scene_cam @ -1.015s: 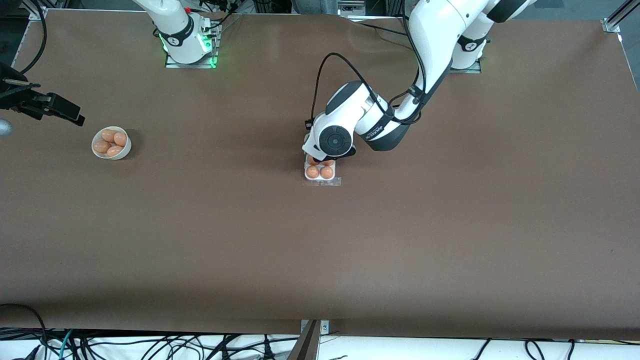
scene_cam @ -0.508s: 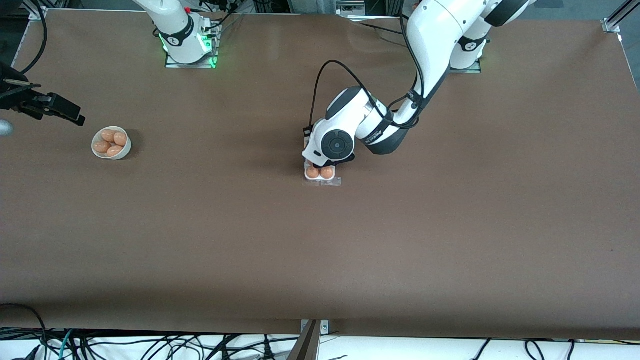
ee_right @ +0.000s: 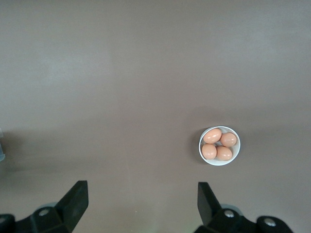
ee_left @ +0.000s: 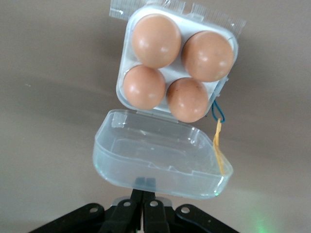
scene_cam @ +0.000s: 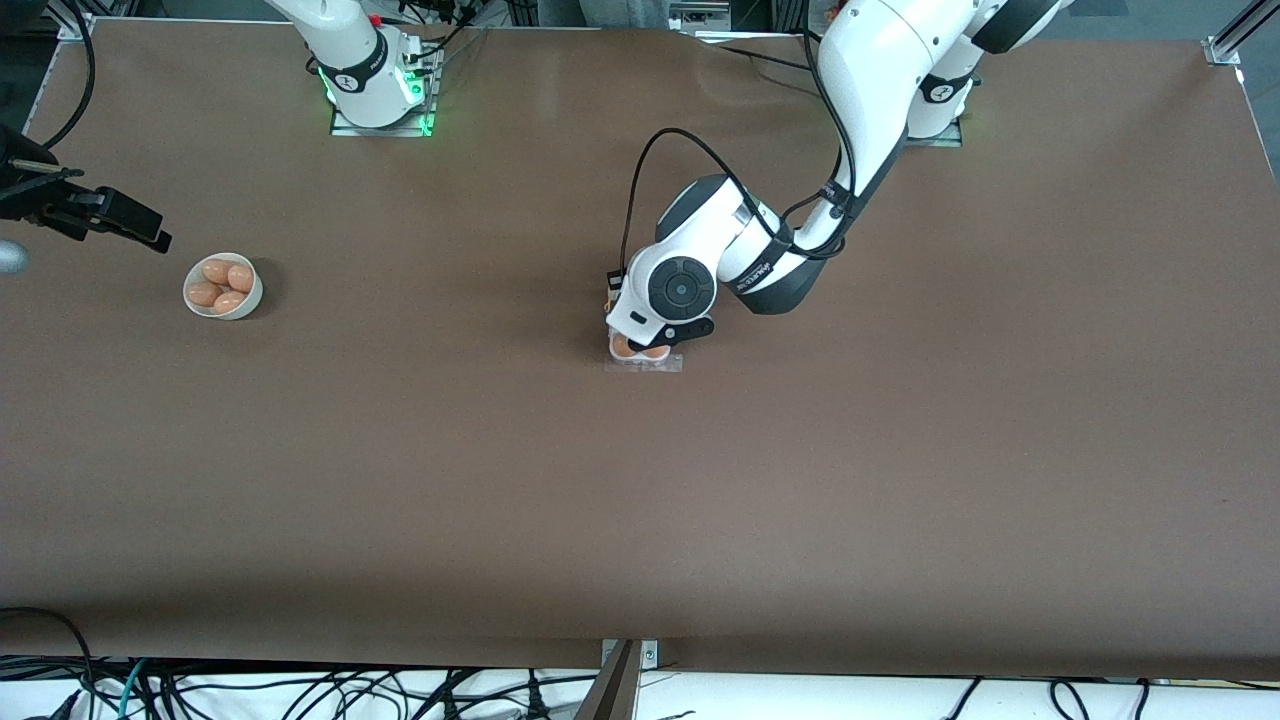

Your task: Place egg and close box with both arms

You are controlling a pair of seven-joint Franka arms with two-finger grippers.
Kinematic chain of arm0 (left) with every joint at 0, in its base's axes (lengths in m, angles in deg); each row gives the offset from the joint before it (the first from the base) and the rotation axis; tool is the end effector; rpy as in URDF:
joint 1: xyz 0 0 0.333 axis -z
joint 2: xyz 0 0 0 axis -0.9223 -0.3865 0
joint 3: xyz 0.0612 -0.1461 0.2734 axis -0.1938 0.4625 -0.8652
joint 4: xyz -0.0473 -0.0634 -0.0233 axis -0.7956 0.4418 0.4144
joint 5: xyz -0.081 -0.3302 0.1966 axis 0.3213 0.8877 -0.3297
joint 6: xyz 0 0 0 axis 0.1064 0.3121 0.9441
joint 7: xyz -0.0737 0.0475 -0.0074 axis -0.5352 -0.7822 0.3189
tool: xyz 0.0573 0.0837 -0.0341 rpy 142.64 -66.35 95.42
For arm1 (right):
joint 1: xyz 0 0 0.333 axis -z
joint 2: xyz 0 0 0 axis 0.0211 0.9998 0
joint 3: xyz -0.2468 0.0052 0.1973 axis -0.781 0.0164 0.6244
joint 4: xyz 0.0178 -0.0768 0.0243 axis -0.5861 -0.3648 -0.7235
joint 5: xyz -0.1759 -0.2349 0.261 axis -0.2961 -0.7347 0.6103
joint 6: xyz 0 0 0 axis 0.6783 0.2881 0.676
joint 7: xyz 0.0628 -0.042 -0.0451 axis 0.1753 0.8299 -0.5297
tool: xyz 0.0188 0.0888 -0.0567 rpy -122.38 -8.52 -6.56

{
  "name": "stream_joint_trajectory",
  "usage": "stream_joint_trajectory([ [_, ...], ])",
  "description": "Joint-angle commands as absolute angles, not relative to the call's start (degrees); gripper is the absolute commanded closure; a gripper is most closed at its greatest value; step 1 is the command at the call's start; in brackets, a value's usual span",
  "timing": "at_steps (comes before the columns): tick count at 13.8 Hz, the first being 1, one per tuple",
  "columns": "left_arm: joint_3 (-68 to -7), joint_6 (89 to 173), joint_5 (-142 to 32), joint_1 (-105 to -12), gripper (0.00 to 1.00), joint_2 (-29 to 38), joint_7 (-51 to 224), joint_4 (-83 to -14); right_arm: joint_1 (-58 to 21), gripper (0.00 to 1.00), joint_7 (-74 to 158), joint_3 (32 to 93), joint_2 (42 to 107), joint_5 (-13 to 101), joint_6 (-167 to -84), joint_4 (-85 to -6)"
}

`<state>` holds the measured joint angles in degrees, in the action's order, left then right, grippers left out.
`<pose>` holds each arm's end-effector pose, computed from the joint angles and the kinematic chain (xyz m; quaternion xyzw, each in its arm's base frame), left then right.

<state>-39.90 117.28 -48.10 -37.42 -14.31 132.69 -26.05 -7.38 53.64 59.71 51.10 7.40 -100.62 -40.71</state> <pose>0.5068 -0.4928 0.2663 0.9560 0.1302 -0.2595 0.0429 0.5516 -0.0191 0.5965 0.9970 -0.0731 -0.0253 0.0006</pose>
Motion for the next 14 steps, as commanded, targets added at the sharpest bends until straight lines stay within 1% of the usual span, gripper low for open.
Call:
stream_joint_trajectory([
  [1, -40.5, 118.0, -50.8, -36.6, 0.94, -15.0, 132.9, -24.4, -7.4, 0.00, 54.2, 59.9, 51.7, 7.4, -99.9, -39.2],
  [5, -42.1, 120.5, -52.6, -36.9, 0.93, -14.6, 132.4, -23.8, -7.4, 0.00, 54.2, 59.9, 51.7, 7.4, -100.0, -39.2],
  [6, -42.1, 120.4, -52.9, -37.1, 0.91, -14.6, 132.4, -23.2, -7.4, 0.00, 54.2, 59.9, 51.7, 7.4, -100.0, -39.2],
  [7, -42.5, 120.4, -52.9, -37.3, 0.83, -14.5, 132.4, -23.1, -7.4, 0.00, 54.2, 59.8, 51.7, 7.4, -100.0, -39.2],
  [9, -46.0, 119.1, -53.1, -37.4, 0.50, -12.9, 132.4, -21.2, -7.4, 0.00, 54.2, 59.8, 51.7, 7.4, -100.0, -39.2],
  [10, -47.7, 116.7, -53.1, -37.7, 0.35, -11.7, 132.0, -20.0, -7.4, 0.00, 54.2, 59.8, 51.7, 7.4, -100.0, -39.2],
  [11, -49.4, 113.3, -53.8, -38.3, 0.26, -10.5, 130.7, -18.2, -7.4, 0.00, 54.2, 59.8, 51.7, 7.4, -100.0, -39.2],
  [14, -52.7, 104.1, -61.2, -40.2, 0.15, -5.1, 126.8, -13.6, -7.4, 0.00, 54.2, 59.8, 51.7, 7.4, -100.0, -39.2],
])
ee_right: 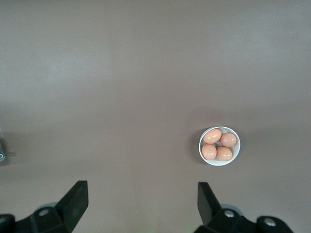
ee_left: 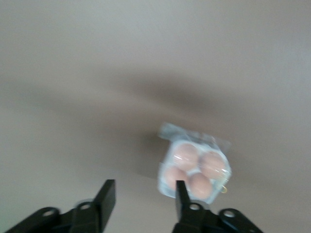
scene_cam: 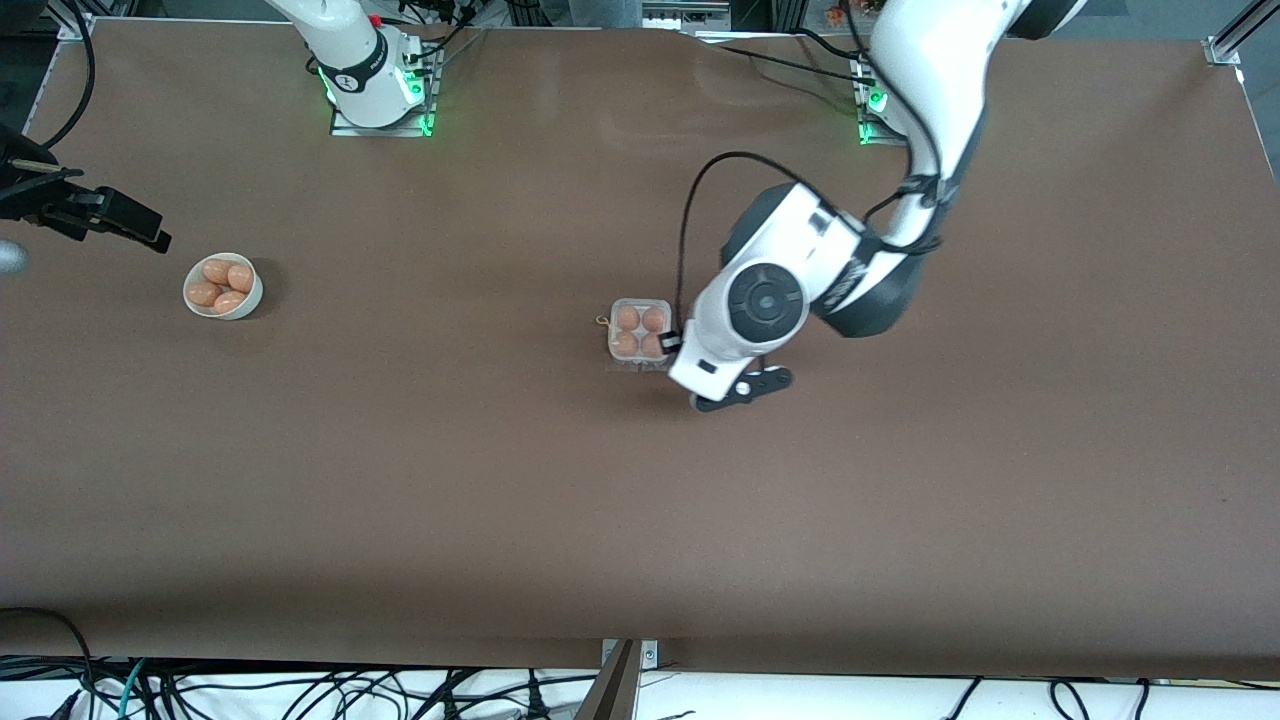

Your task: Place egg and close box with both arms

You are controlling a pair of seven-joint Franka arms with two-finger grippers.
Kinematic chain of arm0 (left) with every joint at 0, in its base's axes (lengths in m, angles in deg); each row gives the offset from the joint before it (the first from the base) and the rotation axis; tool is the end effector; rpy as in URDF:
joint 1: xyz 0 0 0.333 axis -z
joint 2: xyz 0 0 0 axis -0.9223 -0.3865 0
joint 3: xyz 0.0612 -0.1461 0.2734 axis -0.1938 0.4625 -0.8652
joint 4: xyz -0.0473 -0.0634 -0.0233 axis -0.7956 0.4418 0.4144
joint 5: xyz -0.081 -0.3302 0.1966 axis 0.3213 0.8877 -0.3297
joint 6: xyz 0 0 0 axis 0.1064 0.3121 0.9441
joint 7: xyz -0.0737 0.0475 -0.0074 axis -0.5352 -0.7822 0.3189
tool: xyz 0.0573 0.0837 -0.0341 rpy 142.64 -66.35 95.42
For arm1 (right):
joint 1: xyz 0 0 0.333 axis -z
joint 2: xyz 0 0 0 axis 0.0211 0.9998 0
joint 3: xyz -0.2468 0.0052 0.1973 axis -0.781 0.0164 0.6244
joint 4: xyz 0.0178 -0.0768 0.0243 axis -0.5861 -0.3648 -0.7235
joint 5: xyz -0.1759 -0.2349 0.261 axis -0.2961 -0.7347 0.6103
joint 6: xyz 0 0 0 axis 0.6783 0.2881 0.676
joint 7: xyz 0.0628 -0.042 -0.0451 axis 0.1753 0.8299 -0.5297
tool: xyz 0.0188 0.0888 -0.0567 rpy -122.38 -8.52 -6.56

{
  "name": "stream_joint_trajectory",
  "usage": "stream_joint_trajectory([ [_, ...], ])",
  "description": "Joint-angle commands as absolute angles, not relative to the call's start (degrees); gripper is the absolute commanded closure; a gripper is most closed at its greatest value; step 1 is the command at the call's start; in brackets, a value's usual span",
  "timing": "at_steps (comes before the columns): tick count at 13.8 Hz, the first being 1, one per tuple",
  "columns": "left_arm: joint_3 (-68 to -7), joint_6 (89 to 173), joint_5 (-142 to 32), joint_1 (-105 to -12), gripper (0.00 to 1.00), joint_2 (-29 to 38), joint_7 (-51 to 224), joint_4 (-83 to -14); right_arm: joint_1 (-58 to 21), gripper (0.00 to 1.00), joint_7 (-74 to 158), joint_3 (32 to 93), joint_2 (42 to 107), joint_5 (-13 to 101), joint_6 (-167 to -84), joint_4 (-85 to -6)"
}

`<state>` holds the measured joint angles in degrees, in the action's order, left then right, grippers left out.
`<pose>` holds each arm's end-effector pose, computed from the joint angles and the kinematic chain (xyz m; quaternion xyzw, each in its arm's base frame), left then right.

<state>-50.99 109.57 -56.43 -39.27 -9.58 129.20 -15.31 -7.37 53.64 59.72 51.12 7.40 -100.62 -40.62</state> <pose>0.6128 -0.3890 0.3813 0.9797 0.1591 -0.1214 0.0121 0.5517 -0.0191 0.5971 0.9970 -0.0731 -0.0247 0.0006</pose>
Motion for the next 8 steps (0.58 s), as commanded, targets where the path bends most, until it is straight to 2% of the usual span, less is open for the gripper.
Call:
stream_joint_trajectory([
  [1, -53.1, 102.6, -64.0, -41.0, 0.11, -3.3, 124.8, -13.6, -7.4, 0.00, 54.2, 59.8, 51.7, 7.4, -100.0, -39.2],
  [8, -52.7, 98.6, -67.7, -55.8, 0.02, 4.2, 107.8, -13.5, -7.4, 0.00, 54.2, 59.8, 51.7, 7.5, -100.0, -39.2],
])
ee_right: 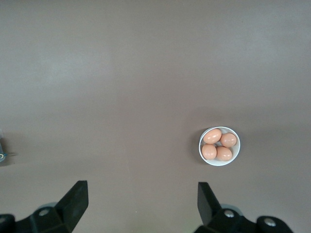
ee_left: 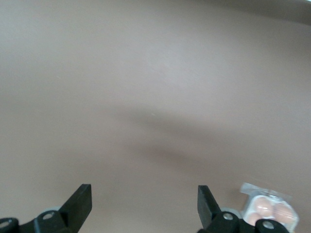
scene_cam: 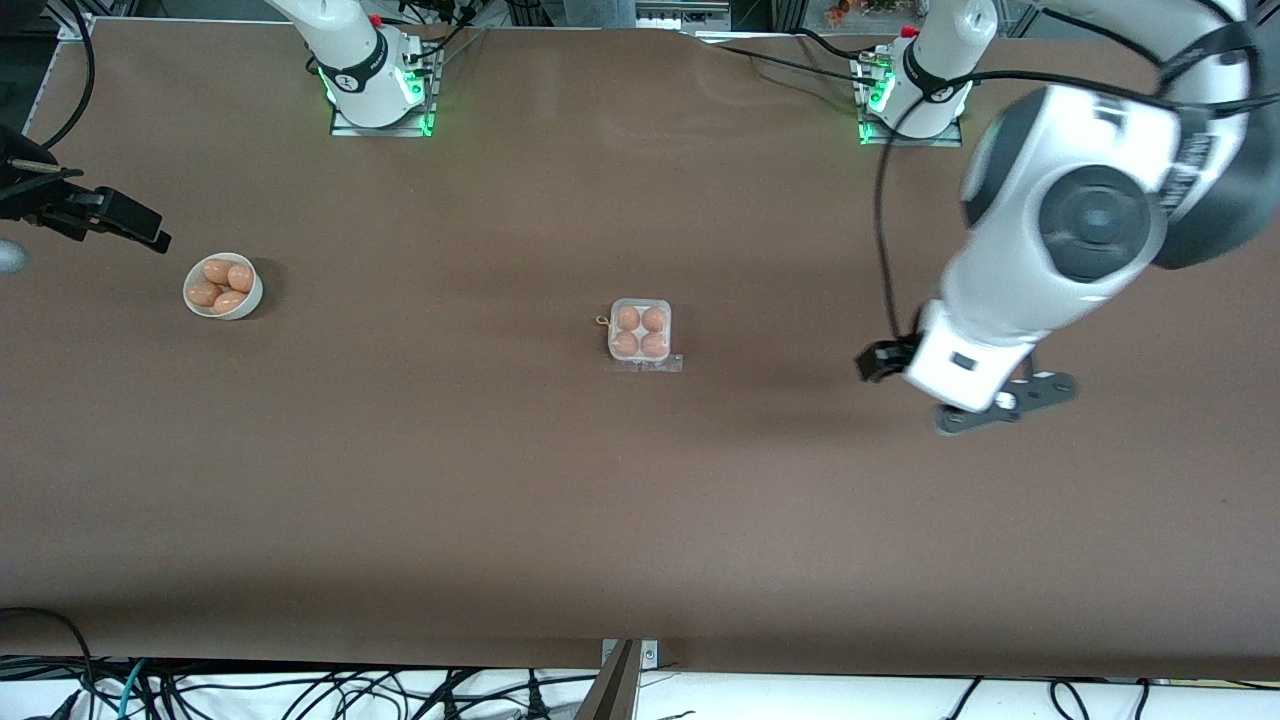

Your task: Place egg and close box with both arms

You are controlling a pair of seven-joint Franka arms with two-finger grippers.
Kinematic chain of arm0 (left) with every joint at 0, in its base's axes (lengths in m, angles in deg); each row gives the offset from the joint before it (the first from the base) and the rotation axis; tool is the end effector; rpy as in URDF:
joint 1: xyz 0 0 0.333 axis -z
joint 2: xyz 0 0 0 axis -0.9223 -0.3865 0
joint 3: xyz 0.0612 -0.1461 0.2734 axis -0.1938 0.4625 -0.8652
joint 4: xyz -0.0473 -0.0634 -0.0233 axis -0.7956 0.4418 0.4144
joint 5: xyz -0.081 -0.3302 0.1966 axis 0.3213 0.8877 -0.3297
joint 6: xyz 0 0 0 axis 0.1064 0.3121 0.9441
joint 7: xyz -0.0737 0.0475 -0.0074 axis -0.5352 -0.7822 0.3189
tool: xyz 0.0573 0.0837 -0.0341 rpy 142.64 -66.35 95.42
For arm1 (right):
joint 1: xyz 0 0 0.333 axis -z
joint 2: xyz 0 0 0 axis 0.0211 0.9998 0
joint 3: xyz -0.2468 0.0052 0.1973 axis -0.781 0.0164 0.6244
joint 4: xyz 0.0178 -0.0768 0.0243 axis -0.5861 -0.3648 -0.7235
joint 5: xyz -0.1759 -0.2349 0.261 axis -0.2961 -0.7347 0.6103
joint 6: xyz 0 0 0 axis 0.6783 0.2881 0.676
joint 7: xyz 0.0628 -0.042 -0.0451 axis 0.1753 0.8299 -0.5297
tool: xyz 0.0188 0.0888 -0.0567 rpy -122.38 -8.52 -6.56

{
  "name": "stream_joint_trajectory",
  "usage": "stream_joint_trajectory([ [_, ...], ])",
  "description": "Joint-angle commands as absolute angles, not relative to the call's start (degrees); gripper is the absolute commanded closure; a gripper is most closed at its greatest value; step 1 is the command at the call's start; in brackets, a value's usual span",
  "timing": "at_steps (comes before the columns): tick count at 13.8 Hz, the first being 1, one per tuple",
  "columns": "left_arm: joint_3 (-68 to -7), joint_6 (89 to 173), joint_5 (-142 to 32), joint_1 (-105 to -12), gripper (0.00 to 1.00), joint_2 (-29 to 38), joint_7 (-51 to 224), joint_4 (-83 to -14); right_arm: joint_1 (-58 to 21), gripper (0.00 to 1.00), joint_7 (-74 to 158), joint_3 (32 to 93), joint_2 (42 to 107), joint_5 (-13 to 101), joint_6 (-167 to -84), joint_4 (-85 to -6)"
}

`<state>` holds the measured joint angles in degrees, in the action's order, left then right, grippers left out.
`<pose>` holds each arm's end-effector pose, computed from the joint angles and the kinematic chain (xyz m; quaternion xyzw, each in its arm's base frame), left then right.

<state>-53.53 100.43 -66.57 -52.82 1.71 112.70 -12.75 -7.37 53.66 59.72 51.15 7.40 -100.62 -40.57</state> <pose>0.6619 -0.1849 0.5278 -0.9890 -0.1400 0.0335 0.0335 0.5519 -0.0191 0.5972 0.9970 -0.0733 -0.0245 0.0006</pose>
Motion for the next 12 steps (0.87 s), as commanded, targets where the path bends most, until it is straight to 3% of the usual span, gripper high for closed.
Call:
stream_joint_trajectory([
  [1, -52.7, 98.0, -67.7, -57.6, 0.02, 5.0, 105.9, -13.4, -7.4, 0.00, 54.3, 59.8, 51.7, 7.5, -100.0, -39.2],
  [4, -52.3, 98.1, -67.6, -62.8, 0.00, 6.2, 101.4, -13.4, -7.4, 0.00, 54.3, 59.8, 51.7, 7.5, -100.0, -39.2],
  [12, -52.8, 99.2, -67.1, -68.7, 0.00, 21.0, 87.5, -30.0, -7.4, 0.00, 54.2, 59.8, 51.7, 7.5, -100.0, -39.2],
])
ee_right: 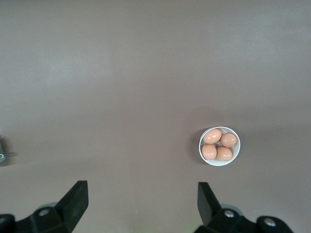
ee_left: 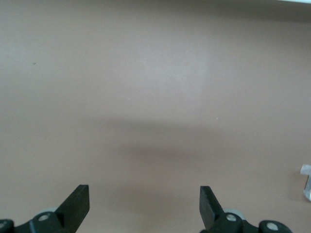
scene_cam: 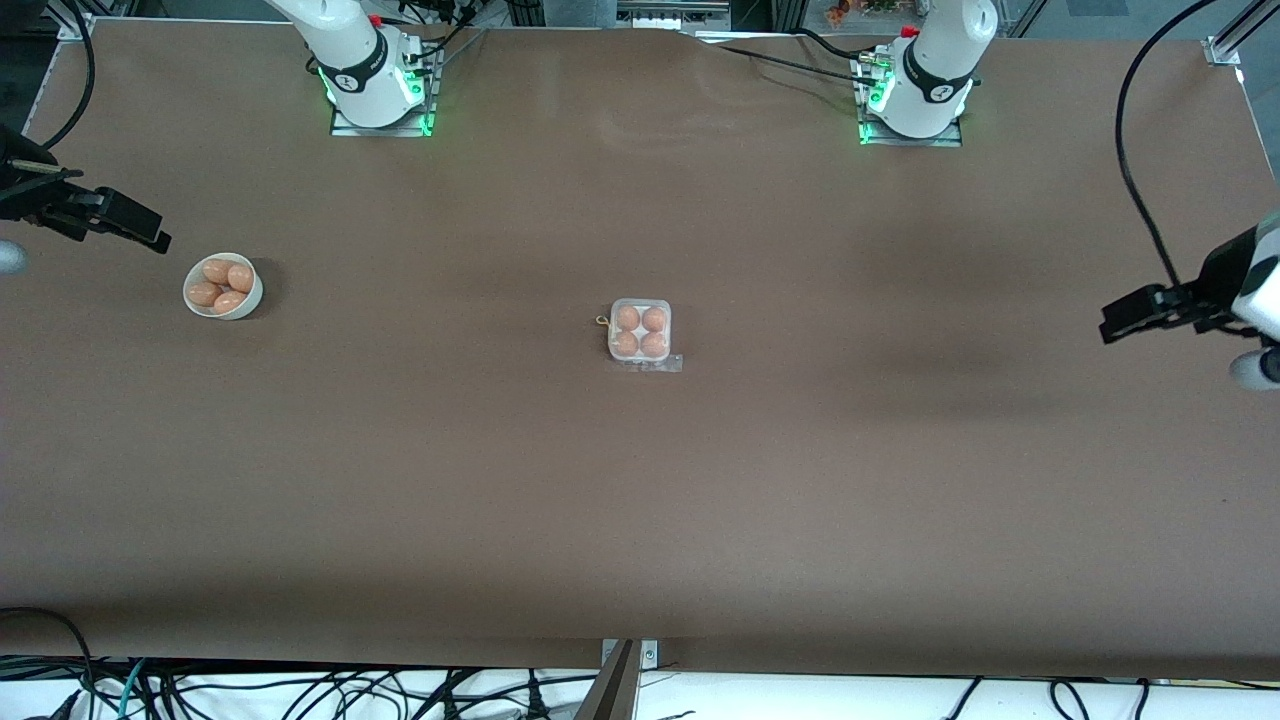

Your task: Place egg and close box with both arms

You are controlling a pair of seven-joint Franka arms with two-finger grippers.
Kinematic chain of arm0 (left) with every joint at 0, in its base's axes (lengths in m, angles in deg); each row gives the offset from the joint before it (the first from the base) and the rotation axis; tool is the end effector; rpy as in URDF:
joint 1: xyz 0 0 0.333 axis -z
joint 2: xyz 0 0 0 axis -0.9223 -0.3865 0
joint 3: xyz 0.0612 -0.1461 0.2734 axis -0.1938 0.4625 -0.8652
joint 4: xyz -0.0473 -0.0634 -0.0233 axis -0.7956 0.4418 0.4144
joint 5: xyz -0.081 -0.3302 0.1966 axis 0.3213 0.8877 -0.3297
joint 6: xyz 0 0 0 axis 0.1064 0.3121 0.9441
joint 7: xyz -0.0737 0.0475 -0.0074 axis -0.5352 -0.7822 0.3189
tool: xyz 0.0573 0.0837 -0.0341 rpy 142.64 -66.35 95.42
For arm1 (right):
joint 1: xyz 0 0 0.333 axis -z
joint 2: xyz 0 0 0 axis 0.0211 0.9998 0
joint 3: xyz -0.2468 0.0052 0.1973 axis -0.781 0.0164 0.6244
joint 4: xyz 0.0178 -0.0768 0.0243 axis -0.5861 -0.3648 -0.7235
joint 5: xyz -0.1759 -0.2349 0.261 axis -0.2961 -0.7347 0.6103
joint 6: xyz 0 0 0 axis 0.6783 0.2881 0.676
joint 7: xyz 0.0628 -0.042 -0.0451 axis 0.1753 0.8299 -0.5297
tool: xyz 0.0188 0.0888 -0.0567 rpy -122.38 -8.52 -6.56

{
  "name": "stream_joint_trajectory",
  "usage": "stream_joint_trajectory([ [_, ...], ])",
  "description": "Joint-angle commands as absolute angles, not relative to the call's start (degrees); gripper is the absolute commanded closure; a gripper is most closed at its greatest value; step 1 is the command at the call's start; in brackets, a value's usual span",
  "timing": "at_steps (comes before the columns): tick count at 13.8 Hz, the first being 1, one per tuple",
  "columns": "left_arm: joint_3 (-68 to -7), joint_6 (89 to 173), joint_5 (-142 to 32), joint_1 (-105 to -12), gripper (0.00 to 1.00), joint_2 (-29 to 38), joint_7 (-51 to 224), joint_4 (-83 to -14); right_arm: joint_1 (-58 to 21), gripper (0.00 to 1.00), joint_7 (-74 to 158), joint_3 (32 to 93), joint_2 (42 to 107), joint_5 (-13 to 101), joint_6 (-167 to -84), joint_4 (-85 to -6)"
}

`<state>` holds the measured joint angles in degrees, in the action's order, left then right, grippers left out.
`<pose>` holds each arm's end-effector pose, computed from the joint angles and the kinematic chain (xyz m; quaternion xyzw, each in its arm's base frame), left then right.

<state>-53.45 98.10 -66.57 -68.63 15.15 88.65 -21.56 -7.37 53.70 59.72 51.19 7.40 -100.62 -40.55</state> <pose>0.6233 -0.0004 0.6072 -0.9972 -0.0681 0.0226 0.0225 0.5521 -0.0191 0.5970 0.9970 -0.0736 -0.0247 0.0007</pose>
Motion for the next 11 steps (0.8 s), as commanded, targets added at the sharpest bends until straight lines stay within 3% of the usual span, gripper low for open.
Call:
stream_joint_trajectory([
  [1, -52.8, 99.4, -67.1, -68.8, 0.00, 22.7, 87.3, -32.4, -7.3, 0.00, 54.2, 59.8, 51.7, 7.5, -100.0, -39.2],
  [6, -53.0, 103.7, -64.5, -69.8, 0.00, 26.8, 84.6, -41.6, -7.2, 0.00, 54.1, 59.7, 51.9, 7.5, -100.0, -39.2],
  [11, -53.0, 104.3, -63.5, -70.4, 0.00, 27.8, 84.6, -41.9, -7.1, 0.00, 54.1, 59.7, 51.9, 7.6, -100.0, -39.2],
])
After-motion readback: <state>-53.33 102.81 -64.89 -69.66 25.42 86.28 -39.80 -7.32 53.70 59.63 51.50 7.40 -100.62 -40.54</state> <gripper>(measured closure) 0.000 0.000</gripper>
